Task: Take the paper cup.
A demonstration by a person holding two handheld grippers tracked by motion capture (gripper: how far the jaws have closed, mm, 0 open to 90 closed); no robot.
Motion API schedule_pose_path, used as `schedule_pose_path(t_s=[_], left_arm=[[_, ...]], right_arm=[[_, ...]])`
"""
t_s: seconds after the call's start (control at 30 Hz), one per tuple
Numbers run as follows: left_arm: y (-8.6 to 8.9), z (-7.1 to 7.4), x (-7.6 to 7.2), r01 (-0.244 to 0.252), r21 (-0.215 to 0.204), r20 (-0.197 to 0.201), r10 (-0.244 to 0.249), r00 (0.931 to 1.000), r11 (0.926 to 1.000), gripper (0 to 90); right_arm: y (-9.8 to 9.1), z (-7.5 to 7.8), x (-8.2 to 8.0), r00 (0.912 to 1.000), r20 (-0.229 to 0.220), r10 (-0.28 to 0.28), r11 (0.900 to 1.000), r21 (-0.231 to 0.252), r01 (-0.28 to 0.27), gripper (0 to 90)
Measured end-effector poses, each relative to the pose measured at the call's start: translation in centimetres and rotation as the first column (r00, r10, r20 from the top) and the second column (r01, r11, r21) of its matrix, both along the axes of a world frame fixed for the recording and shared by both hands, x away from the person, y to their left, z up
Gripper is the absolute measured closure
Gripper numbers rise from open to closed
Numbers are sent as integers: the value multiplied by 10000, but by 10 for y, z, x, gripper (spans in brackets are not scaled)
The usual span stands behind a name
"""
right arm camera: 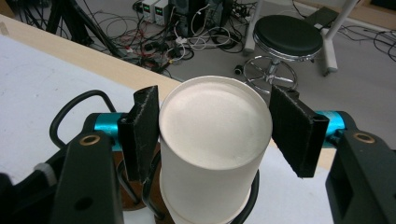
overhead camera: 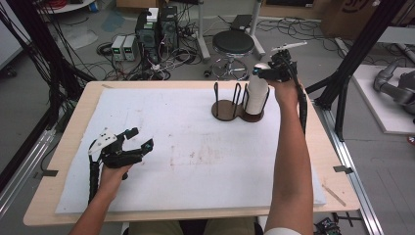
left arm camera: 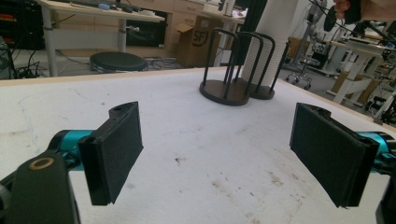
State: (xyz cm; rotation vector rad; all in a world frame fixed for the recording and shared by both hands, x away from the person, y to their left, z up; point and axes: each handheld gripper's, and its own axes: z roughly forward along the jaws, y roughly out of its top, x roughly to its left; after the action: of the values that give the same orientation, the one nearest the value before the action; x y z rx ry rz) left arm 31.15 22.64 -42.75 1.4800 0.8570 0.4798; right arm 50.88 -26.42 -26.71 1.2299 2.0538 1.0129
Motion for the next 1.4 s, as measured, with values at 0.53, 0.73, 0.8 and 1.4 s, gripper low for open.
schedule_pose_path(t_s=[0.53, 0.73, 0.8, 1.4], left_arm=[[-1, 0, 0, 112, 13, -8, -112, 9999, 9999, 168], [-1, 1, -1, 140, -32, 72, -140, 9999, 9999, 168], [-1, 1, -2, 153, -46, 89, -152, 9998, 9999, 168], [-4, 1, -4, 375, 27, 95, -375, 9993, 9993, 168]], right_arm=[[-5, 24, -10, 9984, 567, -81, 9991, 414, 58, 375], [-8, 39, -20, 9960, 887, -105, 9983, 577, 54, 376], [-9, 45, -25, 9947, 1024, -51, 9989, 468, 3, 376], [-25, 55, -97, 9809, 1440, 1312, 9871, 728, -1427, 379]])
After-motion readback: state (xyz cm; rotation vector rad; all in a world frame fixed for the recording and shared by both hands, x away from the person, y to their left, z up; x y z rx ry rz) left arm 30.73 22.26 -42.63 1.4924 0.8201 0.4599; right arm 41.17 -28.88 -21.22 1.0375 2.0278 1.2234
